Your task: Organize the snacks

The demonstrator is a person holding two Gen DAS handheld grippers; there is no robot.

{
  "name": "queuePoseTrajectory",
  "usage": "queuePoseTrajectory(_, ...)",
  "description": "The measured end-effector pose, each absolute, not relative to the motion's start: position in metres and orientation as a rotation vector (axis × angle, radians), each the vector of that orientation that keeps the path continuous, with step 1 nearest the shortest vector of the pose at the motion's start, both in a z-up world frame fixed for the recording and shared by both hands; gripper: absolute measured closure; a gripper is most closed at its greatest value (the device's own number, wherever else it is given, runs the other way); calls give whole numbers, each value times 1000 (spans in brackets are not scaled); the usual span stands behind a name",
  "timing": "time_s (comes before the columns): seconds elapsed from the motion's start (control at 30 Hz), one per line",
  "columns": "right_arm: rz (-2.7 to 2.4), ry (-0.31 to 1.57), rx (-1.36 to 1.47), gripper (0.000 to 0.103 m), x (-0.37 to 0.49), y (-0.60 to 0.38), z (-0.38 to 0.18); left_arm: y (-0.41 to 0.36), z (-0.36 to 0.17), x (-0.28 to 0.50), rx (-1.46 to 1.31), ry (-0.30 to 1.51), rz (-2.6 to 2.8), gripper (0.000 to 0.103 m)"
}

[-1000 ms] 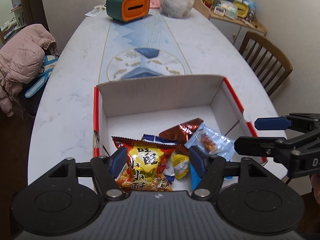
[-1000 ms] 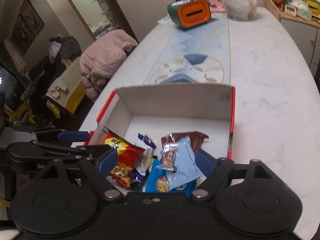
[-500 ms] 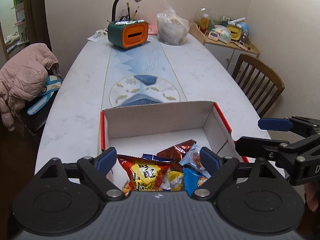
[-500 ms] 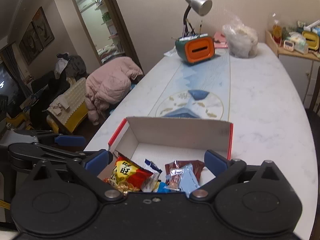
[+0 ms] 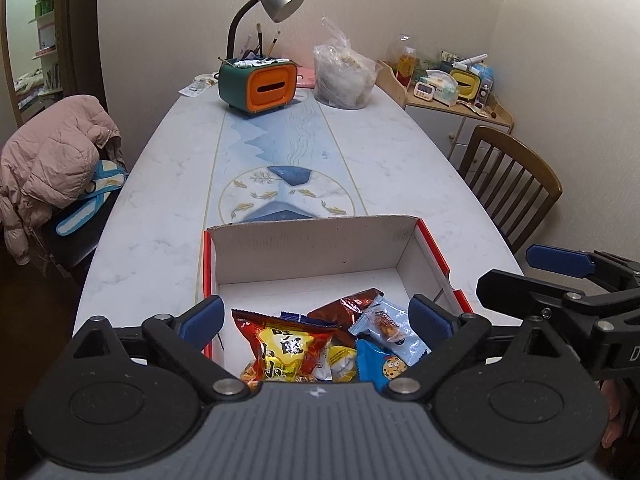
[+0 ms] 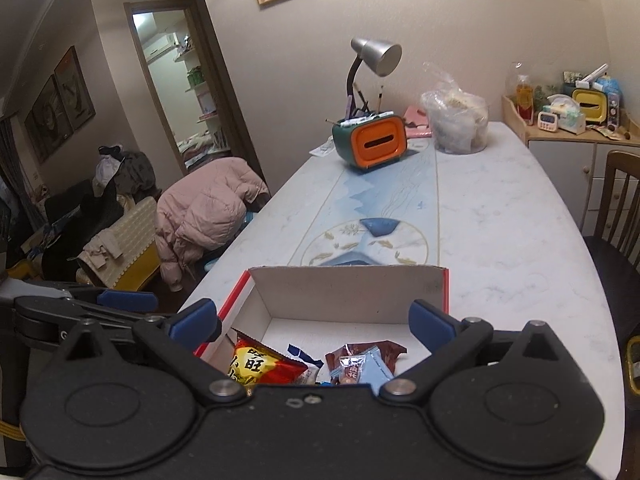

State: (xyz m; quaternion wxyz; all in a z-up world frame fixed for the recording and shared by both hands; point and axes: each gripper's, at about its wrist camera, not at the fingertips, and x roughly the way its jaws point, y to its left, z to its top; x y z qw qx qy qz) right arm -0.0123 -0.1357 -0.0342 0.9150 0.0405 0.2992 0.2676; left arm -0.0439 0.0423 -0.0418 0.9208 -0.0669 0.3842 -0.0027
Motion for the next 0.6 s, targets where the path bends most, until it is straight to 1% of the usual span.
queuePoseTrajectory(0.6, 485, 666, 102, 0, -16, -137, -41, 38, -52, -48, -170, 847, 17, 4)
